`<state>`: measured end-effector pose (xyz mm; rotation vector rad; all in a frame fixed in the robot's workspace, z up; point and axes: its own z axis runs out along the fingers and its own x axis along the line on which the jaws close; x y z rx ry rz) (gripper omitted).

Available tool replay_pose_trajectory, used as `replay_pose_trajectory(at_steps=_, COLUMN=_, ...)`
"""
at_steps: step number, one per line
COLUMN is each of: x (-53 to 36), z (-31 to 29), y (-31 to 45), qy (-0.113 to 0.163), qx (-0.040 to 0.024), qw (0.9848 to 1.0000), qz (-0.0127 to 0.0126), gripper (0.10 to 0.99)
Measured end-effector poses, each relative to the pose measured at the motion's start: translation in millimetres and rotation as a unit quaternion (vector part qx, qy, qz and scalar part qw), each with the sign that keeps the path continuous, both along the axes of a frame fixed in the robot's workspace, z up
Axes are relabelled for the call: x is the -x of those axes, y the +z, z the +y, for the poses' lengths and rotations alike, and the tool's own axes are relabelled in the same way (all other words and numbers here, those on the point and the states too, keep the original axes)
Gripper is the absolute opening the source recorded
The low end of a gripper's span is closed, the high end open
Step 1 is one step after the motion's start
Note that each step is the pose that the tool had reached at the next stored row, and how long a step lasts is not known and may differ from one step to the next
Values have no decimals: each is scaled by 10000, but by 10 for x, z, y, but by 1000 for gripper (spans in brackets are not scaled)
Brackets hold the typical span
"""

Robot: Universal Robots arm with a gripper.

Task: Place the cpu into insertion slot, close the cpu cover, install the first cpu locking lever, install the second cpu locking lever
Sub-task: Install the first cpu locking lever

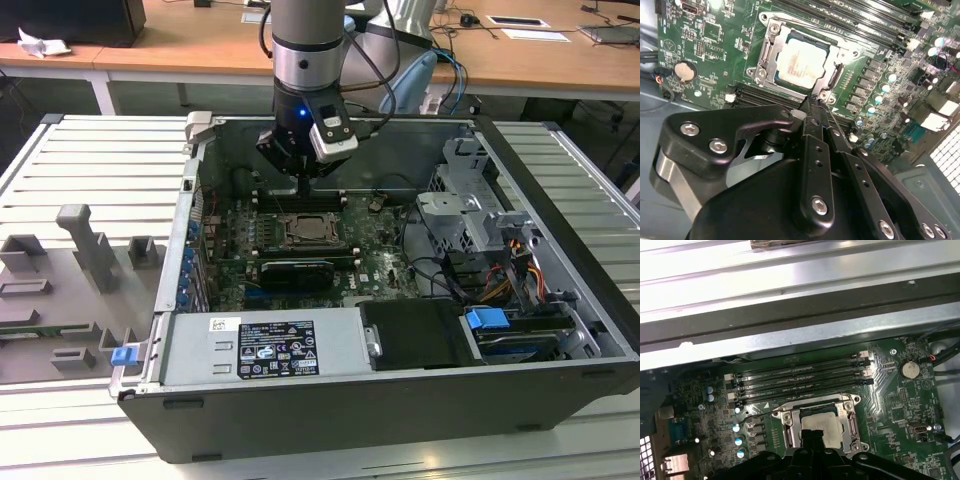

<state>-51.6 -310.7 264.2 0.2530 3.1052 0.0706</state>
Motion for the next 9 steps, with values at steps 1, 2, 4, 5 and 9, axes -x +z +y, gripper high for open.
replay_pose_trajectory(at_steps=1, x=0, z=-4, y=0, qy=5, qx=0, qw=10000, qz=0, gripper=106)
replay_pose_trajectory(at_steps=2, x=0, z=-8, y=0, qy=8, qx=0, qw=10000, qz=0, gripper=106)
replay_pose_trajectory(at_steps=4, x=0, z=-11, y=0, qy=10, qx=0, qw=10000, qz=1, gripper=106)
replay_pose_trajectory(at_steps=5, x=0, z=-11, y=0, qy=11, qx=0, qw=10000, qz=0, gripper=106)
replay_pose_trajectory(at_steps=9, x=0, z=-12, y=-1, qy=11, qx=0, qw=10000, qz=-1, gripper=106)
